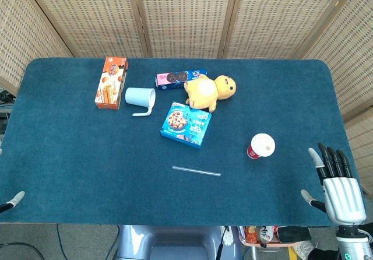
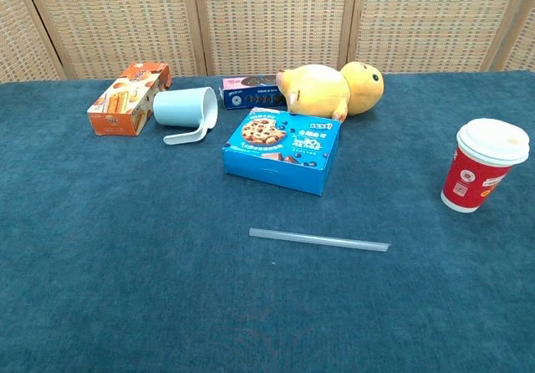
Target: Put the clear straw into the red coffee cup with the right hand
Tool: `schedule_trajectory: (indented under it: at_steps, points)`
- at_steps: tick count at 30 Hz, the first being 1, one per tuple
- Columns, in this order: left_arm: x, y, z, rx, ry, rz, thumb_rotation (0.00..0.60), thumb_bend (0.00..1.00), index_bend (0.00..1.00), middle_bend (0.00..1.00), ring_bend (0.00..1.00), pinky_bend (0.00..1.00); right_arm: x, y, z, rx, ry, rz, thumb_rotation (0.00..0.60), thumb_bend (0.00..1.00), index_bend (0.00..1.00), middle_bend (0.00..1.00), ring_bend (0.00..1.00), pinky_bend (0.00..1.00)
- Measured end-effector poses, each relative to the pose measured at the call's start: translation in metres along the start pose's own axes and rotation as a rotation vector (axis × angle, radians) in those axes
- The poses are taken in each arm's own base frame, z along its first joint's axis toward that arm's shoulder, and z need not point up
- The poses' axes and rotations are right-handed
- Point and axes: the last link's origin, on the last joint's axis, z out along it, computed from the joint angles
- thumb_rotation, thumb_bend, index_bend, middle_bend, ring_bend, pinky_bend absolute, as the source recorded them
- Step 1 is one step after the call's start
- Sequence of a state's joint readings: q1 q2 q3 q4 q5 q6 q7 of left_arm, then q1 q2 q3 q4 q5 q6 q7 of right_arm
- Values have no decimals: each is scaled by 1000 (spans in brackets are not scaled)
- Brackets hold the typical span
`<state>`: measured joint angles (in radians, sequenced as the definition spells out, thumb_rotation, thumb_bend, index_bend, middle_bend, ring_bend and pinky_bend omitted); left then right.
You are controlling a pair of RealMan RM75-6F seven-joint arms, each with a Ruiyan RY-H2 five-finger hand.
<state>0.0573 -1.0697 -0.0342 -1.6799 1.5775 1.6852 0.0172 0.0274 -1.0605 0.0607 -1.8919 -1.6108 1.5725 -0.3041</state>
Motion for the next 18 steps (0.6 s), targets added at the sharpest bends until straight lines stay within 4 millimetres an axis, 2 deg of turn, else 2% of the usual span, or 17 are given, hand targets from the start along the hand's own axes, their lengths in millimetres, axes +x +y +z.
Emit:
schedule_trajectory:
  at_steps: [11,15,18]
  points:
    - [1,-3,2,18,4,-8,600,114,0,0,0,0,-4,-3,4,15,-23,3,600,0,59,0,0,0]
    - [3,-5,4,24,6,-13,600,114,0,0,0,0,-2,-10,17,70,-52,4,600,0,59,0,0,0]
    - [3,-5,4,27,3,-15,600,113,0,0,0,0,4,-22,34,138,-75,5,600,0,65,0,0,0]
